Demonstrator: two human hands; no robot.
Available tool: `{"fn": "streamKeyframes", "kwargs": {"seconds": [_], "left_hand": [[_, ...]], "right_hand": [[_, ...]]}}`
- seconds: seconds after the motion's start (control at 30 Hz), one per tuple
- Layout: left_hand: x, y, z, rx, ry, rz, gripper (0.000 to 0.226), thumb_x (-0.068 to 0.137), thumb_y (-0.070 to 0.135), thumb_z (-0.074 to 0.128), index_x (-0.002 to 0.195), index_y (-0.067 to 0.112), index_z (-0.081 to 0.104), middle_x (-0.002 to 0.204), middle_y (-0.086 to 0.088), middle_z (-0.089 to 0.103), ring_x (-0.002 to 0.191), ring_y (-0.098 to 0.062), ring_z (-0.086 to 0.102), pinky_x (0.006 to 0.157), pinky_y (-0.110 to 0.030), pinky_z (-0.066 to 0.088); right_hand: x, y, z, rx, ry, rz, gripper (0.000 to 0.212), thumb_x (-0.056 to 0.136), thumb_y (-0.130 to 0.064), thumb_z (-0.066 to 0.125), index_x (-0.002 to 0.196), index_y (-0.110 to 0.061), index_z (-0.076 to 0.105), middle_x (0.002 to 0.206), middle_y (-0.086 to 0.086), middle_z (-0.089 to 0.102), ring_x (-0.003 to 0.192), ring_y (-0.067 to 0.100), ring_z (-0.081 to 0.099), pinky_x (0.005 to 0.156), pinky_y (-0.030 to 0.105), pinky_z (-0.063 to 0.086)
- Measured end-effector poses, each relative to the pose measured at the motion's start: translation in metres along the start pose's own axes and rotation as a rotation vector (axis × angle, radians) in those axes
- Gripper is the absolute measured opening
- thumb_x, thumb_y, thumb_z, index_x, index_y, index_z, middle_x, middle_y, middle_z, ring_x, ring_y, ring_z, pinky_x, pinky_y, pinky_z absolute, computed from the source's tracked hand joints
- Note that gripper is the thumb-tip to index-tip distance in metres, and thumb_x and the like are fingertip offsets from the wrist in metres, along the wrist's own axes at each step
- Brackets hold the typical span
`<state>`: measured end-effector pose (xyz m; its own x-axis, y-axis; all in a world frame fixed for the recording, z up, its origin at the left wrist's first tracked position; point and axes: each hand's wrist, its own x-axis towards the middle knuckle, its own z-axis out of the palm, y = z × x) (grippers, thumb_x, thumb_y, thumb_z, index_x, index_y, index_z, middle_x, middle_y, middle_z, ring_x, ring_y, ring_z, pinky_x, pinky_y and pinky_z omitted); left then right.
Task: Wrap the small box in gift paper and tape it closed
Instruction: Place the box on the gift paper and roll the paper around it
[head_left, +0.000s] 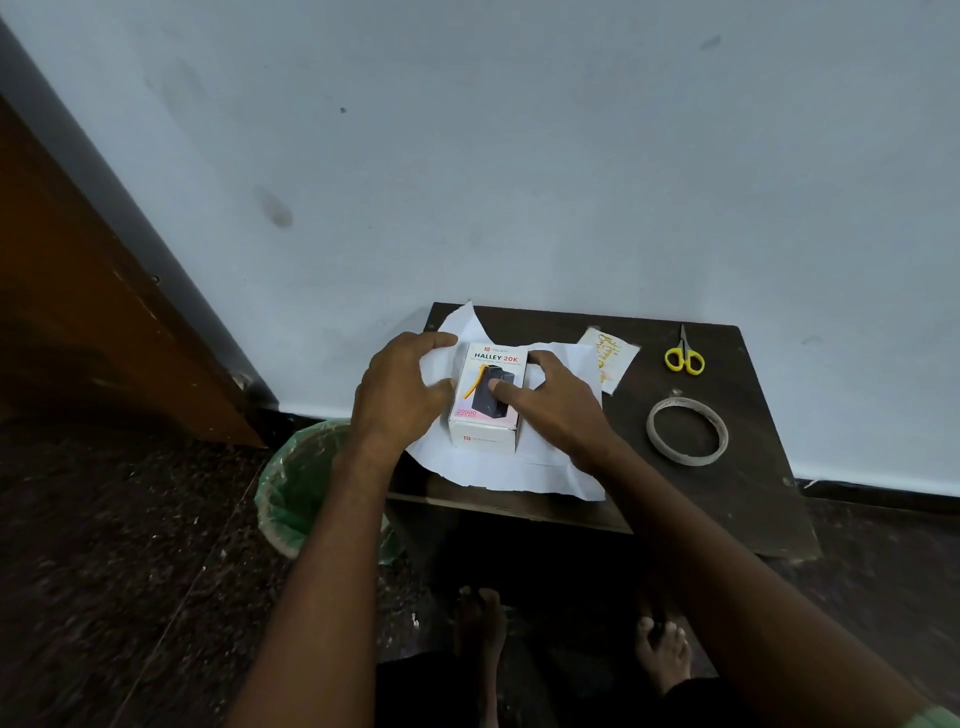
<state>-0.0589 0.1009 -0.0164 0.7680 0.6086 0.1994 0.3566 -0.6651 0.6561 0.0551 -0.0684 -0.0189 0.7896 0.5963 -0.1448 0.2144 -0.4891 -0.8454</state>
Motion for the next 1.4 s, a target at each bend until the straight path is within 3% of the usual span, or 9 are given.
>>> {"fn": "streamKeyframes", "kwargs": {"seconds": [0.17, 0.27, 0.43, 0.57, 0.7, 0.8, 0.93, 1.07, 1.4], "left_hand": [[-0.004, 0.002, -0.001, 0.138, 0.081, -0.072, 0.038, 0.094, 0.035, 0.079, 0.131, 0.027, 0.071, 0.142, 0.004, 0.057, 0.134, -0.020, 0.054, 0.101, -0.041, 0.050], [-0.006, 0.005, -0.001, 0.162, 0.145, 0.111, 0.041, 0.091, 0.050, 0.075, 0.125, 0.028, 0.074, 0.144, 0.005, 0.056, 0.131, -0.020, 0.054, 0.101, -0.043, 0.053], [-0.014, 0.032, 0.010, -0.134, -0.268, -0.020, 0.090, 0.068, 0.085, 0.070, 0.145, 0.040, 0.057, 0.141, 0.018, 0.062, 0.122, -0.006, 0.063, 0.106, -0.042, 0.054], [-0.015, 0.045, 0.015, -0.211, -0.343, -0.100, 0.092, 0.077, 0.058, 0.087, 0.155, 0.034, 0.047, 0.139, 0.015, 0.061, 0.125, -0.012, 0.061, 0.109, -0.036, 0.051], [-0.011, 0.050, 0.010, -0.773, -0.347, -0.383, 0.034, 0.104, 0.043, 0.062, 0.133, 0.027, 0.068, 0.118, -0.001, 0.079, 0.112, -0.022, 0.074, 0.100, -0.042, 0.057], [-0.008, 0.049, 0.008, -1.029, -0.297, -0.541, 0.033, 0.113, 0.033, 0.046, 0.131, 0.020, 0.071, 0.118, -0.006, 0.080, 0.112, -0.025, 0.075, 0.098, -0.048, 0.061], [-0.007, 0.043, 0.013, -0.749, -0.250, -0.497, 0.029, 0.113, 0.023, 0.045, 0.123, 0.030, 0.072, 0.110, -0.002, 0.081, 0.103, -0.020, 0.076, 0.087, -0.043, 0.065], [-0.007, 0.037, 0.014, -0.616, -0.224, -0.442, 0.033, 0.110, 0.016, 0.050, 0.129, 0.034, 0.071, 0.108, 0.003, 0.082, 0.097, -0.018, 0.078, 0.069, -0.028, 0.061], [-0.011, 0.030, 0.033, -0.347, -0.389, -0.184, 0.048, 0.107, 0.010, 0.050, 0.142, 0.037, 0.068, 0.131, 0.019, 0.073, 0.120, -0.002, 0.065, 0.109, -0.031, 0.052]], "right_hand": [[0.005, 0.003, 0.001, 0.137, 0.003, 0.073, 0.051, 0.086, -0.046, 0.081, 0.122, -0.029, 0.049, 0.122, -0.003, 0.068, 0.103, 0.012, 0.067, 0.070, 0.025, 0.050], [0.005, 0.002, -0.001, 0.280, 0.026, 0.114, 0.052, 0.089, -0.028, 0.081, 0.119, -0.025, 0.038, 0.121, 0.002, 0.070, 0.103, 0.015, 0.070, 0.070, 0.026, 0.054], [0.006, 0.000, -0.005, 0.497, 0.081, 0.207, 0.052, 0.079, -0.032, 0.086, 0.113, -0.018, 0.049, 0.099, 0.002, 0.071, 0.092, 0.016, 0.070, 0.070, 0.031, 0.054], [0.004, -0.009, -0.021, 0.737, 0.031, 0.263, 0.023, 0.094, -0.040, 0.073, 0.095, -0.017, 0.070, 0.088, 0.000, 0.076, 0.083, 0.017, 0.071, 0.082, 0.036, 0.050], [0.007, -0.007, -0.025, 0.776, -0.008, 0.315, 0.024, 0.097, -0.040, 0.068, 0.107, -0.019, 0.069, 0.110, 0.003, 0.074, 0.101, 0.020, 0.069, 0.093, 0.043, 0.045], [0.008, -0.005, -0.018, 0.703, -0.009, 0.263, 0.029, 0.095, -0.038, 0.073, 0.115, -0.018, 0.065, 0.112, 0.003, 0.077, 0.111, 0.025, 0.070, 0.091, 0.043, 0.053], [0.005, -0.005, -0.011, 0.665, -0.029, 0.209, 0.048, 0.088, -0.030, 0.083, 0.127, -0.021, 0.056, 0.105, -0.003, 0.080, 0.086, 0.011, 0.078, 0.074, 0.033, 0.057], [0.006, -0.002, -0.002, 0.616, -0.003, 0.184, 0.051, 0.084, -0.027, 0.087, 0.125, -0.023, 0.058, 0.106, -0.006, 0.080, 0.088, 0.010, 0.079, 0.082, 0.036, 0.062], [0.013, 0.012, -0.024, 0.553, 0.052, 0.275, 0.043, 0.080, -0.024, 0.085, 0.115, -0.012, 0.065, 0.097, 0.000, 0.081, 0.091, 0.020, 0.079, 0.068, 0.030, 0.054]]}}
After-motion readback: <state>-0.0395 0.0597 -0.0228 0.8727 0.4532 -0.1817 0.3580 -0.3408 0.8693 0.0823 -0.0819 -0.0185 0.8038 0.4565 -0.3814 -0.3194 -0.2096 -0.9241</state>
